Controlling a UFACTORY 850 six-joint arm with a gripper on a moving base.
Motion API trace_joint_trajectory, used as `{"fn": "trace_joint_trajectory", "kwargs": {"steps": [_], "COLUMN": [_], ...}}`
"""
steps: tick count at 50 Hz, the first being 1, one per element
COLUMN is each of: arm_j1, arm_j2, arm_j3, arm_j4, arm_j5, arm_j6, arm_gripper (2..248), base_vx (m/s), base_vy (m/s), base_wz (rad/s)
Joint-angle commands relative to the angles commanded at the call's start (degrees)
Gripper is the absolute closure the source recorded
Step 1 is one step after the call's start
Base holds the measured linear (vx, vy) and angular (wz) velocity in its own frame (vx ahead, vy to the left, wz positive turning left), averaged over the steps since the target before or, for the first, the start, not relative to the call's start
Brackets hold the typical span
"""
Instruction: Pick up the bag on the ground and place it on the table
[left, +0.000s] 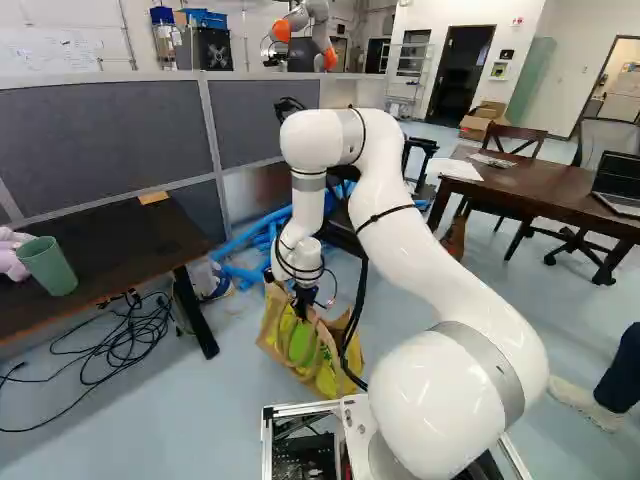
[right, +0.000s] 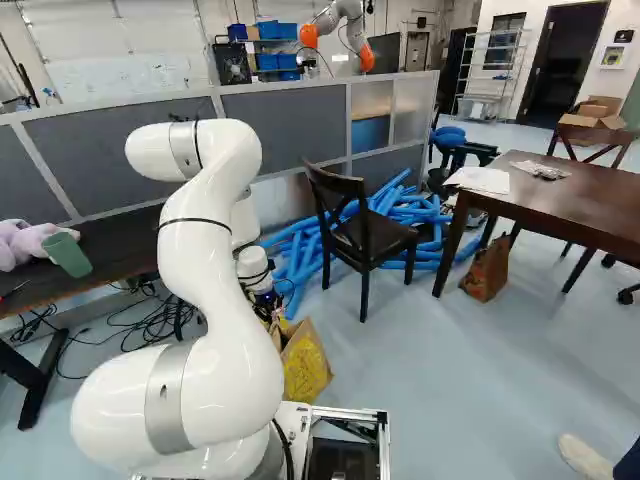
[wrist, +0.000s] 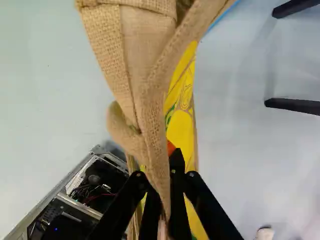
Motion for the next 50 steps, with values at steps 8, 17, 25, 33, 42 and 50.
{"fn": "trace_joint_trajectory", "kwargs": {"steps": [8,17,25,33,42,50], "arm_j1": [-0.6,-1.2,-1.2,-1.3,-1.5,-1.8], "arm_j2": [1.8,3.9,5.8,7.7,9.8,11.6], "arm_j3": [1.1,2.3,3.5,4.7,5.8,6.6], "arm_j4": [0.0,0.0,0.0,0.0,0.0,0.0], "arm_j5": [-0.2,-0.8,-1.4,-2.2,-3.6,-4.9], "arm_j6": [0.0,0.0,0.0,0.0,0.0,0.0], "arm_gripper": [228,228,228,228,228,228], "base_vx": [0.000,0.000,0.000,0.000,0.000,0.000], "base_vy": [0.000,0.000,0.000,0.000,0.000,0.000], "base_wz": [0.000,0.000,0.000,0.000,0.000,0.000]}}
